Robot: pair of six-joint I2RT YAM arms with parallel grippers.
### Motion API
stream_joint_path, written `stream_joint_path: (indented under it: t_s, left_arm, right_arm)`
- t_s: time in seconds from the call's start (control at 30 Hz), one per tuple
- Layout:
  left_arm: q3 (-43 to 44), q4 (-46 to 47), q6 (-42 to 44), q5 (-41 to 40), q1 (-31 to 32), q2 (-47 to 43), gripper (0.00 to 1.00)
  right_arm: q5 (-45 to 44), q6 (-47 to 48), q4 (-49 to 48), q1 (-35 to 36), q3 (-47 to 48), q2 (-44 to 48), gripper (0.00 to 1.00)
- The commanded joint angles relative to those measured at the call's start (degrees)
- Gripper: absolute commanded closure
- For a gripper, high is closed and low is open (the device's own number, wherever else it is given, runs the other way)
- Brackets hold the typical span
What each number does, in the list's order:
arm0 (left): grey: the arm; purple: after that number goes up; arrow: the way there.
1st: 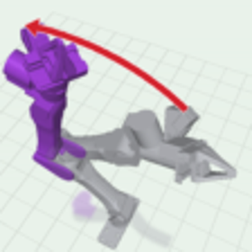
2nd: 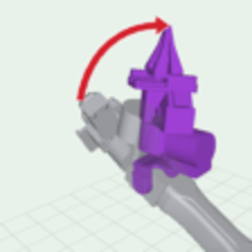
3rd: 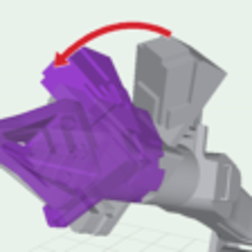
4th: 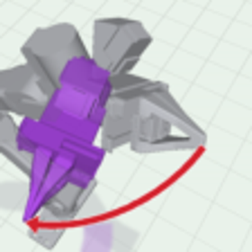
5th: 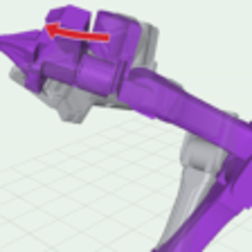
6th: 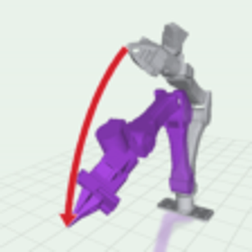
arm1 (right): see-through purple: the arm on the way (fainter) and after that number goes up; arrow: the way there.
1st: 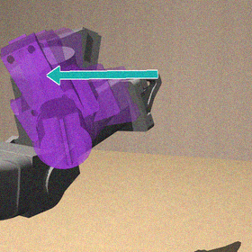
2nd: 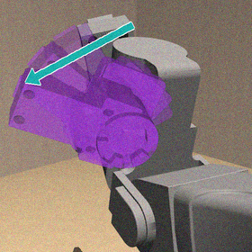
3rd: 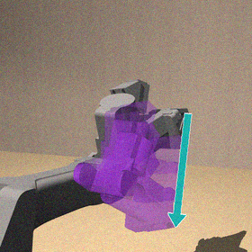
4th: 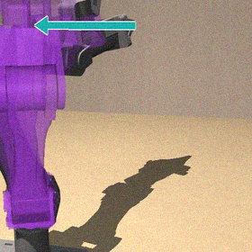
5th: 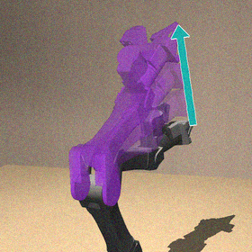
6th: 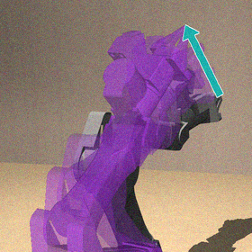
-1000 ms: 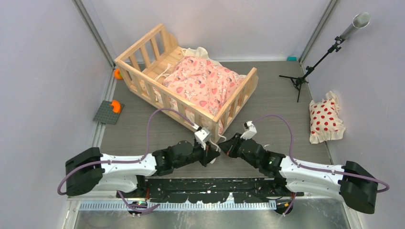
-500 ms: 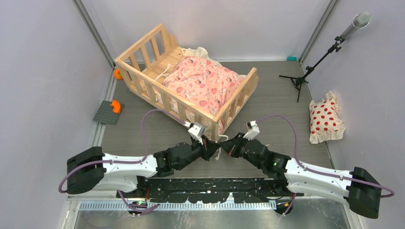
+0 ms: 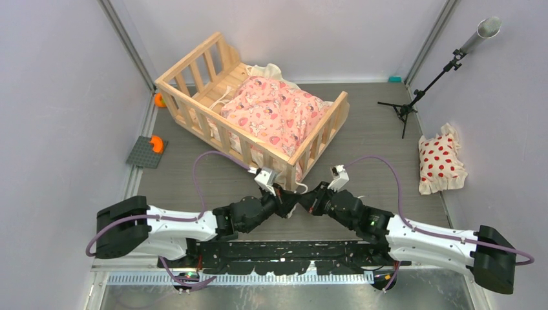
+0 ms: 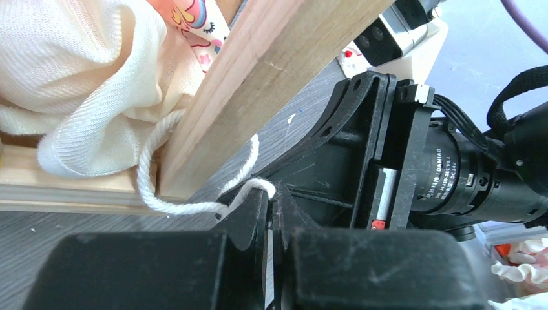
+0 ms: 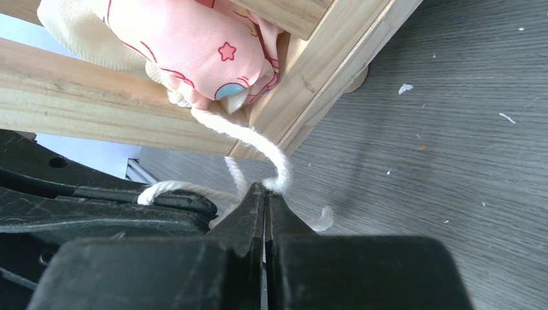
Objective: Set up the pet bed
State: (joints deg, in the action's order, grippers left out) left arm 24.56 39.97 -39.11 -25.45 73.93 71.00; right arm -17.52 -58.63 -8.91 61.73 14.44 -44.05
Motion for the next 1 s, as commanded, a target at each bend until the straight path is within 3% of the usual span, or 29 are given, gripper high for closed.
stream_joint_path:
  t_s: [0.0,0.17,0.5,0.97]
  left_arm:
    - [0.2,4.8,-4.3,0.5,0.2,-2.9,1.00]
    - [-0.9,4.0,-6.8,-1.0,0.6,-5.3,1.00]
    - [-0.9,12.2,-3.6,-5.3,1.7,-3.0,1.00]
    - [-0.4,24.7,-0.5,-10.0,2.4,0.0,1.00]
  right_arm:
    - [-1.9,3.0,2.3,0.5,-0.1,0.6,0.99]
    - [-1.8,4.0,1.8,0.7,0.5,-0.6,0.99]
    - [-0.1,5.0,-0.2,0.7,0.9,-2.9,0.99]
    - [0.3,4.8,0.7,0.9,-0.9,0.9,0.98]
